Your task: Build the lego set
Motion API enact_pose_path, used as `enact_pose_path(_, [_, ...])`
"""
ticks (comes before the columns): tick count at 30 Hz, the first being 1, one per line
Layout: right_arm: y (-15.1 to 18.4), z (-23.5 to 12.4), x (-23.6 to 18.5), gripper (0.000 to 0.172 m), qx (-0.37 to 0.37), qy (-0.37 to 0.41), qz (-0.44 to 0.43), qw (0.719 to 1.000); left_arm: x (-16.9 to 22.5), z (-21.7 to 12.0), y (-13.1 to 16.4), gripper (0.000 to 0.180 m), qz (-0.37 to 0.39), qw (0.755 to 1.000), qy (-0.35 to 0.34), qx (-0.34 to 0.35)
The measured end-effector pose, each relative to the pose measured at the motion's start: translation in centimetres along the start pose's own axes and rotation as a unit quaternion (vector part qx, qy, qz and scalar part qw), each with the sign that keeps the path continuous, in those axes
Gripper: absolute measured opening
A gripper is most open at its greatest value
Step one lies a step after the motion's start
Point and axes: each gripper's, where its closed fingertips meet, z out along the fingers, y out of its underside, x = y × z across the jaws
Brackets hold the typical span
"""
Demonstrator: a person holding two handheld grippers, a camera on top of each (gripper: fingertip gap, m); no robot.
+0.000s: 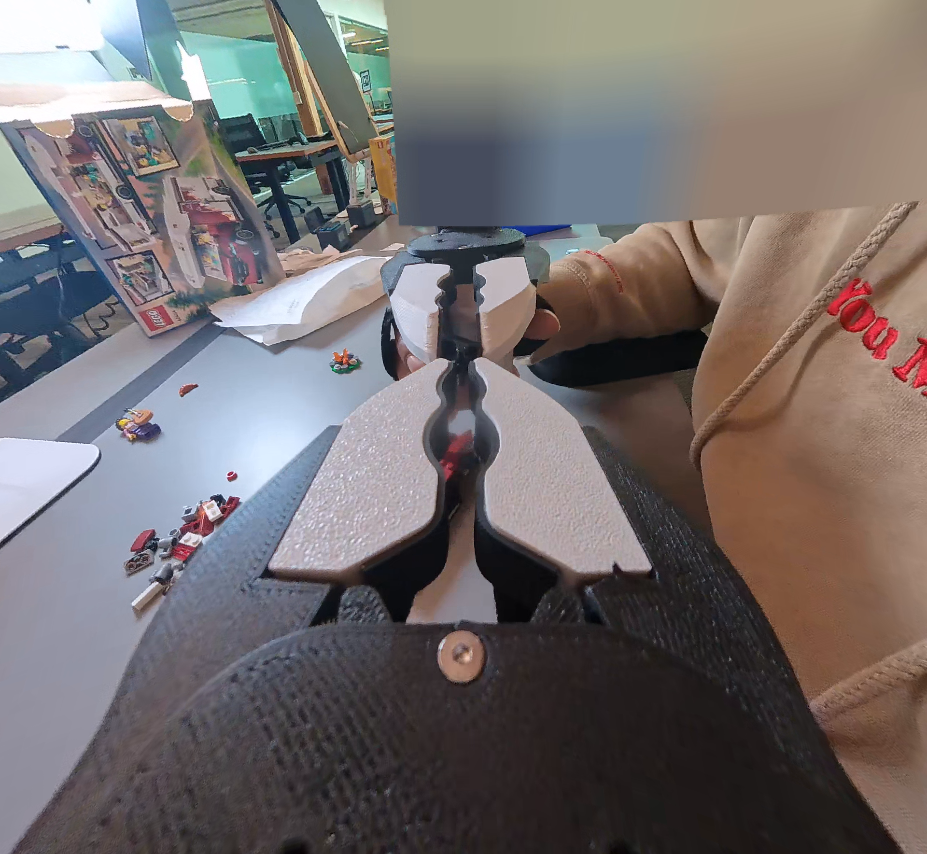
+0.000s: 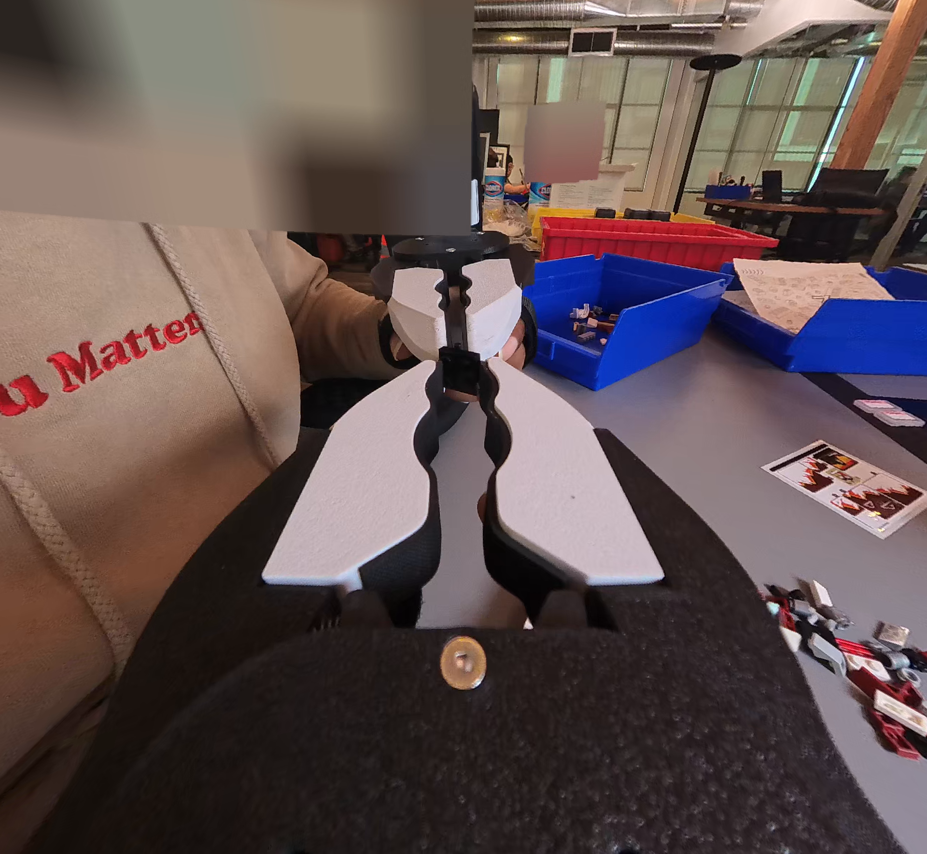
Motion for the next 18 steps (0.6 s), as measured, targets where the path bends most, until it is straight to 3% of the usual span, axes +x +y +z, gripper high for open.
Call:
enact_pose_path(3, [0.3,0.0,0.3,0.014,-0.003,0.002,0.023,1.0,-0.3,0.0,0.3,0.005,-0.012,1.0,-0.002,0.006])
enact_pose_path(10, [1.7,0.1,1.9,0.014,-0.041,0.037,0.072,0.996,-1.5,0.3,2.2,0.018,-0.116,0.993,0.02,-0.005])
enact_pose_path(18, [1.4,0.2,1.5,0.014,-0.048,0.043,0.053,0.997,-0.8,0.4,1.9,0.011,-0.183,0.98,0.069,0.025])
